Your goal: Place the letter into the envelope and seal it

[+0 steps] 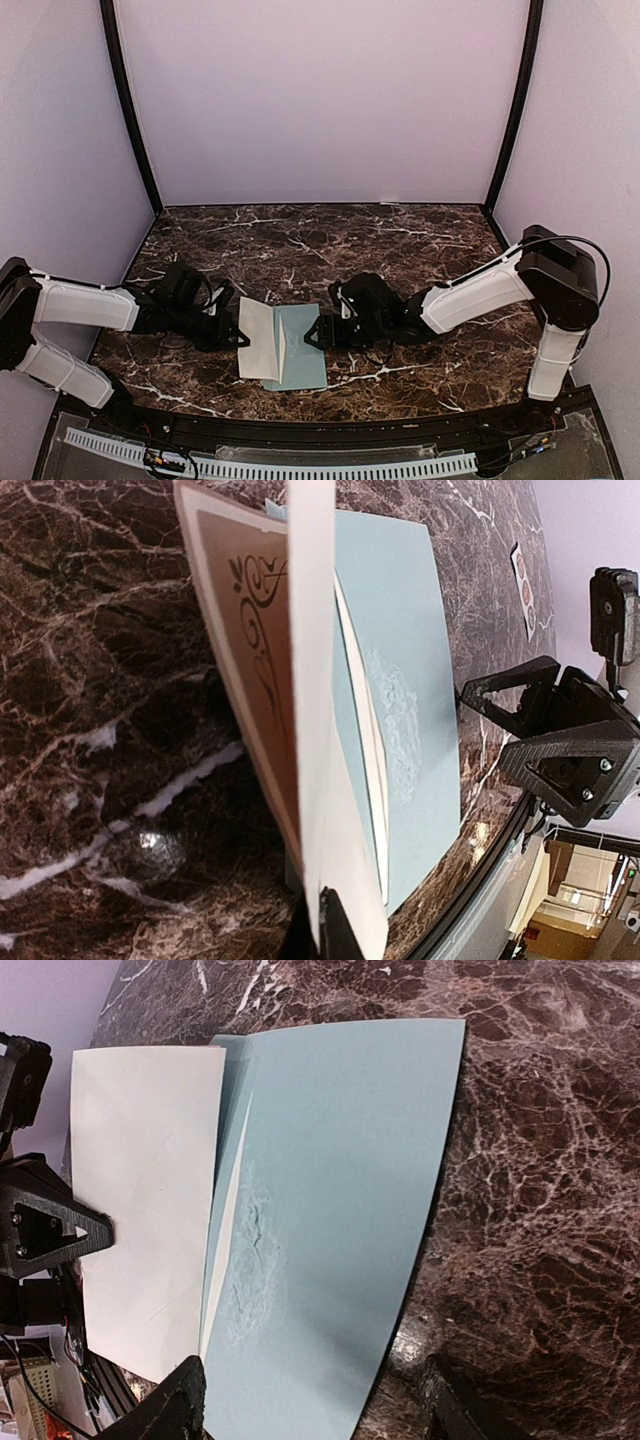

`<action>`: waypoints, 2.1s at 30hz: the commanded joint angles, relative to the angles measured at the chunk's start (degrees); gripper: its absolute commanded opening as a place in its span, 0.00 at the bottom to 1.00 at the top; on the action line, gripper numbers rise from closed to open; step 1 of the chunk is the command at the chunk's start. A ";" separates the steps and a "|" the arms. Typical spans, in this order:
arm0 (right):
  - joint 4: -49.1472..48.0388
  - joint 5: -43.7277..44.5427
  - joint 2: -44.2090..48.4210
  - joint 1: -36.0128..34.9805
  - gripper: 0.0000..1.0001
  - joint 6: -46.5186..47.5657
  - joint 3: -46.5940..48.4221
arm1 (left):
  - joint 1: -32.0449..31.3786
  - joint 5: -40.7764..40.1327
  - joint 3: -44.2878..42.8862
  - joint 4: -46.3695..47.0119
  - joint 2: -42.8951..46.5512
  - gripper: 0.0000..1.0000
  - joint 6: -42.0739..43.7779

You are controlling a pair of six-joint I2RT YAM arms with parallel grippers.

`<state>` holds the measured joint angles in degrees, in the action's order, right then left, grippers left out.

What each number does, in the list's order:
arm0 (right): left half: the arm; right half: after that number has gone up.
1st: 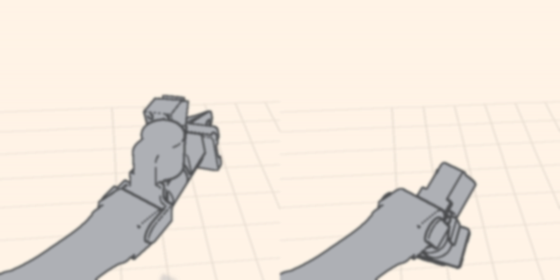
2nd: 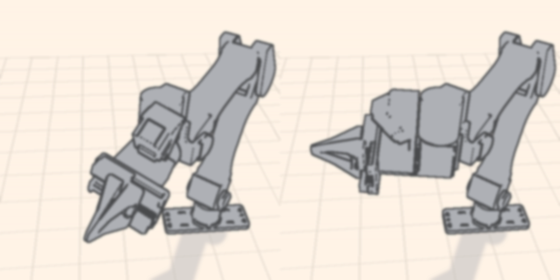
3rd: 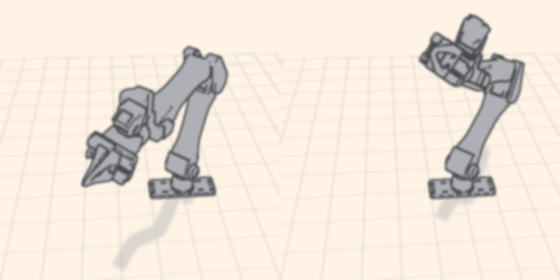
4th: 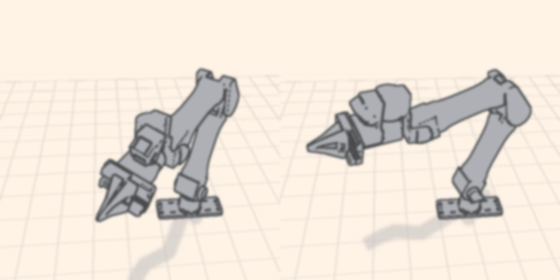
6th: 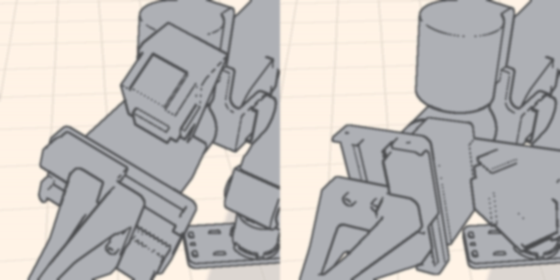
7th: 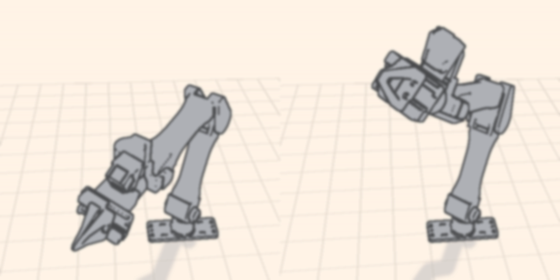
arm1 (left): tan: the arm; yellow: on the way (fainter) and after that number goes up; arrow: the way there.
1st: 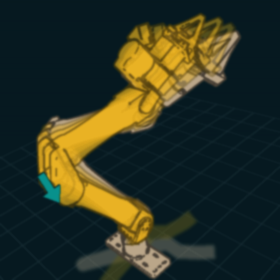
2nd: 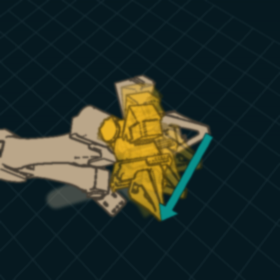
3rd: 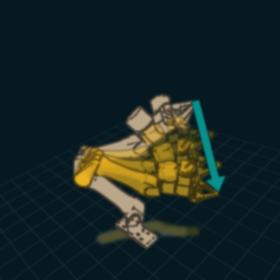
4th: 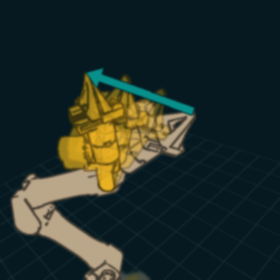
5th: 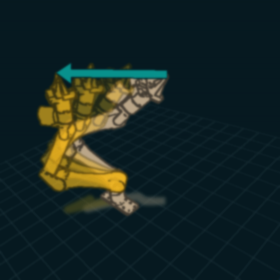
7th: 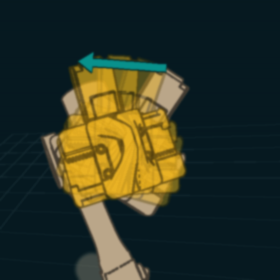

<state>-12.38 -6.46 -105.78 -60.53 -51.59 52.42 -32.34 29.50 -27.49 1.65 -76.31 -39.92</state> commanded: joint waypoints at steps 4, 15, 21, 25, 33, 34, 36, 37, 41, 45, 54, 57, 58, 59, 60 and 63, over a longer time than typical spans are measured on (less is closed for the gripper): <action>-0.27 -0.59 -1.03 -0.56 0.69 -0.61 1.60 | 0.35 0.42 0.99 1.31 -1.00 0.00 2.75; -0.45 -1.18 -1.40 -0.72 0.69 -0.68 1.76 | 0.37 1.88 1.61 4.44 -3.32 0.00 1.67; -0.75 -1.78 -1.95 -0.72 0.69 -0.79 1.98 | 0.35 2.29 1.73 5.68 -4.02 0.00 1.03; -1.37 -2.46 -2.46 -0.73 0.69 -1.17 1.87 | 0.35 2.61 2.12 6.56 -4.18 0.00 0.38; -2.75 -2.45 -1.75 -0.78 0.69 -2.02 1.15 | 0.35 1.73 2.74 6.66 -4.49 0.00 -0.60; -2.44 -1.75 -1.39 -0.72 0.69 -1.94 1.04 | 0.35 0.88 2.72 5.81 -4.03 0.00 -0.69; -1.41 -0.77 -0.95 -0.71 0.69 -1.86 0.95 | 0.35 -0.50 2.56 4.23 -3.03 0.00 -1.10; -1.35 -0.56 -0.85 -0.68 0.69 -1.91 0.86 | 0.35 -0.80 2.58 3.84 -2.65 0.00 -1.56; -1.93 -0.99 -1.30 -0.71 0.69 -2.32 0.57 | 0.41 -0.78 2.50 2.33 -0.81 0.00 -2.90; -1.85 -1.14 -1.55 -0.70 0.68 -2.24 0.71 | 0.35 0.49 3.05 2.88 -0.53 0.00 -4.32; -2.17 -1.96 -2.64 -0.73 0.68 -2.27 1.13 | 0.35 1.13 3.07 3.30 -0.91 0.00 -6.06; -2.21 -2.23 -2.84 -0.81 0.68 -2.37 1.27 | 0.38 1.02 3.01 2.90 -1.17 0.00 -6.21; -2.21 -2.24 -2.79 -0.79 0.68 -2.28 1.25 | 0.36 1.01 3.11 2.87 -1.27 0.00 -6.46; -2.21 -2.24 -2.77 -0.76 0.68 -2.28 1.27 | 0.35 1.11 3.08 2.95 -1.46 0.00 -6.60; -2.21 -2.24 -2.83 -0.74 0.68 -2.16 1.32 | 0.35 1.23 3.08 2.98 -1.51 0.00 -6.69; -2.37 -2.79 -3.23 -0.69 0.68 -1.86 1.68 | 0.35 1.75 3.10 3.50 -2.11 0.00 -6.75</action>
<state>-13.76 -8.80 -107.33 -60.77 -53.28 53.54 -32.34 30.06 -25.23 5.85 -78.08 -46.22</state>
